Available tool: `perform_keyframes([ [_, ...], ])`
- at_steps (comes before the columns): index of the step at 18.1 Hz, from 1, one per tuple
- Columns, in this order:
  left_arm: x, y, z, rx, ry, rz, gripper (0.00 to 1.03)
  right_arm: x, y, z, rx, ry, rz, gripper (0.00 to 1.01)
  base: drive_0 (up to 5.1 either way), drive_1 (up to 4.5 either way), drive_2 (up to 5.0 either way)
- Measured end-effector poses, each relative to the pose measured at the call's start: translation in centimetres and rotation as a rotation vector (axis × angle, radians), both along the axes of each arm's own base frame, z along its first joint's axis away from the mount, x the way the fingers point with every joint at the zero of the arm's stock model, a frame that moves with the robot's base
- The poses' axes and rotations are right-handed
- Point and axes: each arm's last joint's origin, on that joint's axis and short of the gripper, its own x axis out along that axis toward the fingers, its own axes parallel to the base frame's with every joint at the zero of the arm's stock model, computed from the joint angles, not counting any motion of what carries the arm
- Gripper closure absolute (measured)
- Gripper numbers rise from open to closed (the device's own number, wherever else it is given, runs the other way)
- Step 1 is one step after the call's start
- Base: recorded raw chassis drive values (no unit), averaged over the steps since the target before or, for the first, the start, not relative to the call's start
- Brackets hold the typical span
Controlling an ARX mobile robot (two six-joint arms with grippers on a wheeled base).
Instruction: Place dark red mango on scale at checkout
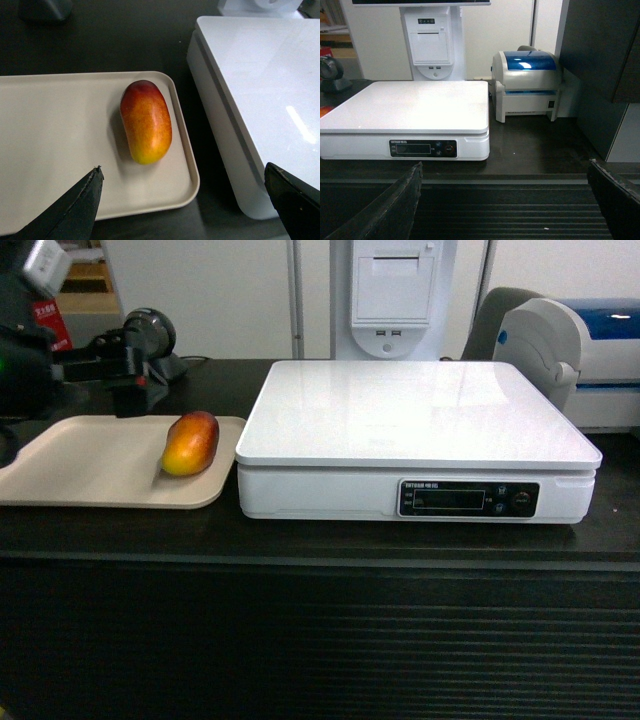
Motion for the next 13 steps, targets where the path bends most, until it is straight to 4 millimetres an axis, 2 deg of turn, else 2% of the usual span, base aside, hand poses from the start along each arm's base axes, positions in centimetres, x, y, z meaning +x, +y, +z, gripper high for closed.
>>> perform_keyframes([
  [5,5.9,-0.3,-2.3,0.051,0.095,-0.013,0.05,0.0,0.0,0.0,0.0,0.0,0.0,0.03,0.0,0.0,0.0],
  [7,8.0,-0.4,-2.4,0.056,0.098,-0.015,0.05,0.0,0.0,0.0,0.0,0.0,0.0,0.03,0.0,0.0,0.0],
  [9,9.2,-0.4,-2.3,0.057,0.102,-0.016,0.05,0.0,0.0,0.0,0.0,0.0,0.0,0.03,0.0,0.0,0.0],
  [10,10.5,-0.5,-2.9,0.058,0.128,-0.015,0.05,0.0,0.0,0.0,0.0,0.0,0.0,0.03,0.0,0.0,0.0],
  [11,12.0,-0.3,-5.2,0.064,0.206,-0.006,0.05,0.0,0.0,0.0,0.0,0.0,0.0,0.03,0.0,0.0,0.0],
  [13,12.8,-0.2,-5.7,0.069,0.225,0.002,0.05,0.0,0.0,0.0,0.0,0.0,0.0,0.03,0.0,0.0,0.0],
])
